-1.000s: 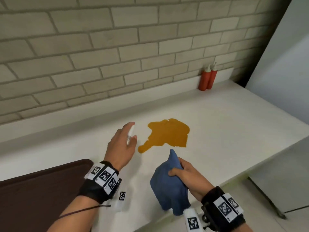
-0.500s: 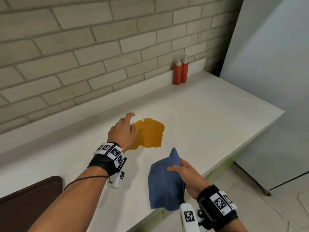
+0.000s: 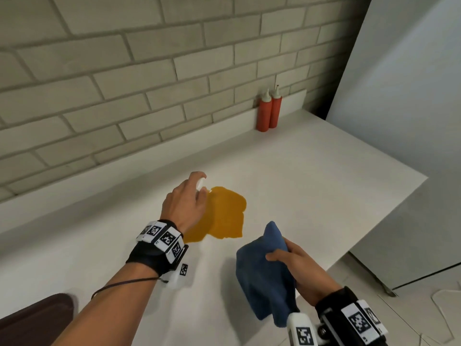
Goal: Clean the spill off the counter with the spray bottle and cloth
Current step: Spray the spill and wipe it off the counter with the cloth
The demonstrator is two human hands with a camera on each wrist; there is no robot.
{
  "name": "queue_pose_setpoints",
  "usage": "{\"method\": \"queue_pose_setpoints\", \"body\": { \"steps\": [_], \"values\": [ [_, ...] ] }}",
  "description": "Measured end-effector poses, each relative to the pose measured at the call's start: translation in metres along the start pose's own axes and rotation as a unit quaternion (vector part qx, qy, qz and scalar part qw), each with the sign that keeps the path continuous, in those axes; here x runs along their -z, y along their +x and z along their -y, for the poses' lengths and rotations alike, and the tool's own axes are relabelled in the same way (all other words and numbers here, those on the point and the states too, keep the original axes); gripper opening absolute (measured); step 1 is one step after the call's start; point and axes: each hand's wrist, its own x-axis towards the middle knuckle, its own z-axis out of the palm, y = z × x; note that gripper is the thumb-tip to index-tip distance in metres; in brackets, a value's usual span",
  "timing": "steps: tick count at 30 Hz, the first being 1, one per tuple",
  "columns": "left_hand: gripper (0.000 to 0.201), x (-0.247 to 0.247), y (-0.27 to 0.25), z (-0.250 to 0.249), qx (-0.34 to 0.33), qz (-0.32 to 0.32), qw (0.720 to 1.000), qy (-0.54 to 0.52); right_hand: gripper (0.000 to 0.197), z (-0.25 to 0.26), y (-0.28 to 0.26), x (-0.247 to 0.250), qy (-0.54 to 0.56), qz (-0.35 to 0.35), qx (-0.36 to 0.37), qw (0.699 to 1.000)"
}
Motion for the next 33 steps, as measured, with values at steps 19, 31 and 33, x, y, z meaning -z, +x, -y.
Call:
{"method": "queue_pose_setpoints", "body": {
  "steps": [19,31,33],
  "values": [
    [0.033,0.004,0.018,0.036,0.060,-0.054,0.997,-0.007,0.054,0.033,0.049,0.029,0.028,0.070,0.006,0.997],
    [0.033,0.008,-0.019,0.027,0.243,-0.132,0.961,0.027,0.028,0.071,0.087,0.084,0.000,0.136,-0.017,0.991],
    [0.035,0.006,-0.031,0.026,0.265,-0.137,0.954,0.033,0.028,0.073,0.095,0.087,-0.014,0.134,-0.016,0.991]
  ]
}}
